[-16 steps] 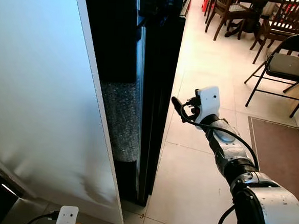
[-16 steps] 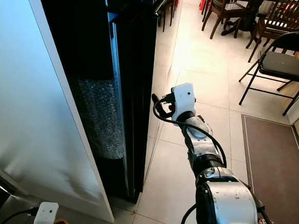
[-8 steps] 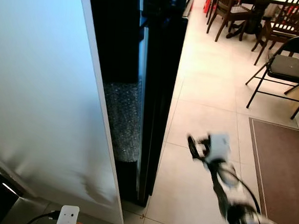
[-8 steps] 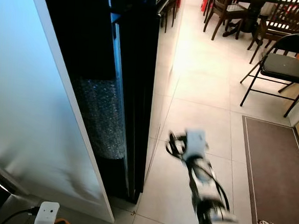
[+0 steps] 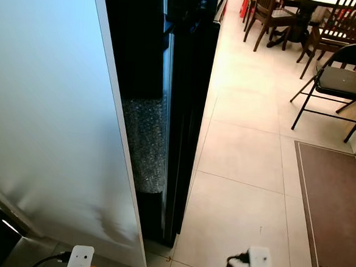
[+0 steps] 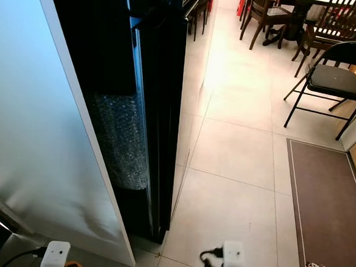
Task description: Restocking fridge
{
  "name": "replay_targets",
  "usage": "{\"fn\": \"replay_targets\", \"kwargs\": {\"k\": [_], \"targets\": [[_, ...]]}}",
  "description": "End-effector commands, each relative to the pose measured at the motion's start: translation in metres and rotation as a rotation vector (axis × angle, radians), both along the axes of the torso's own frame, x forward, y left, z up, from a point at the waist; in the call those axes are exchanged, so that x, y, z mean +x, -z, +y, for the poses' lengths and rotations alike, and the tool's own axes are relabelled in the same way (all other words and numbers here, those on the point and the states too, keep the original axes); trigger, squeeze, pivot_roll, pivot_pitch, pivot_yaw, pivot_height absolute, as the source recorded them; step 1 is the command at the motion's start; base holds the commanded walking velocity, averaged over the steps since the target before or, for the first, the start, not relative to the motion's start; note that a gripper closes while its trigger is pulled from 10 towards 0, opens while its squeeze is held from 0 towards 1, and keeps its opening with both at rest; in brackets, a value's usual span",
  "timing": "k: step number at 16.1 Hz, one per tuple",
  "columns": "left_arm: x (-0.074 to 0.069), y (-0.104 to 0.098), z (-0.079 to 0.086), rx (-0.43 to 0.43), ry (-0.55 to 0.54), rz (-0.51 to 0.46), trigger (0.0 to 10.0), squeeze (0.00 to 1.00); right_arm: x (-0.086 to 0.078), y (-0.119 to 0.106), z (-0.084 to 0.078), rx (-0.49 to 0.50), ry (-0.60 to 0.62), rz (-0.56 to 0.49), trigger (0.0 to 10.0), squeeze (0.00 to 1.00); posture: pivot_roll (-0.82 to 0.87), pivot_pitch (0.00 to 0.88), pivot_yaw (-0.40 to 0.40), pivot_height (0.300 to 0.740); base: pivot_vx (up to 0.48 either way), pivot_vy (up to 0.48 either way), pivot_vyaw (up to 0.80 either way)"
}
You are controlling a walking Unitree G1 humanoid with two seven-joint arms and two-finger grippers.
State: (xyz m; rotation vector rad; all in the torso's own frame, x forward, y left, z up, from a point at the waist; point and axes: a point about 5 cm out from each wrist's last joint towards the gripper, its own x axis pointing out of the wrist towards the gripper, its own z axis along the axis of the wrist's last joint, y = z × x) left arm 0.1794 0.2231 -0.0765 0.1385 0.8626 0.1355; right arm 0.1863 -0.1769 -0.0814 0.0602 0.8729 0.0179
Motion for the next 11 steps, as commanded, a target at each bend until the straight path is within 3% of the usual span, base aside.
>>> {"fn": "replay_targets", "kwargs": {"k": [1, 3, 7, 11], "targets": [[-0.014, 0.009, -0.007, -0.032, 0.016, 0.07, 10.0, 0.0, -0.002, 0.001, 0.001, -0.001, -0.012, 0.012, 10.0, 0.0, 0.02, 0.0, -0.008, 0.74, 0.0, 0.0, 0.0], [-0.014, 0.009, -0.007, -0.022, 0.038, 0.078, 10.0, 0.0, -0.008, 0.004, 0.0, -0.004, 0.014, 0.033, 10.0, 0.0, 0.02, 0.0, -0.002, 0.74, 0.0, 0.167, 0.0], [-0.015, 0.01, -0.008, -0.021, 0.051, 0.085, 10.0, 0.0, -0.033, 0.011, -0.02, -0.016, 0.035, 0.069, 10.0, 0.0, 0.01, 0.0, 0.006, 0.74, 0.0, 0.331, 0.0], [-0.016, 0.01, -0.009, -0.022, 0.059, 0.09, 10.0, 0.0, -0.029, 0.008, -0.033, -0.026, 0.062, 0.08, 10.0, 0.0, 0.01, 0.0, 0.011, 0.74, 0.0, 0.331, 0.0]]}}
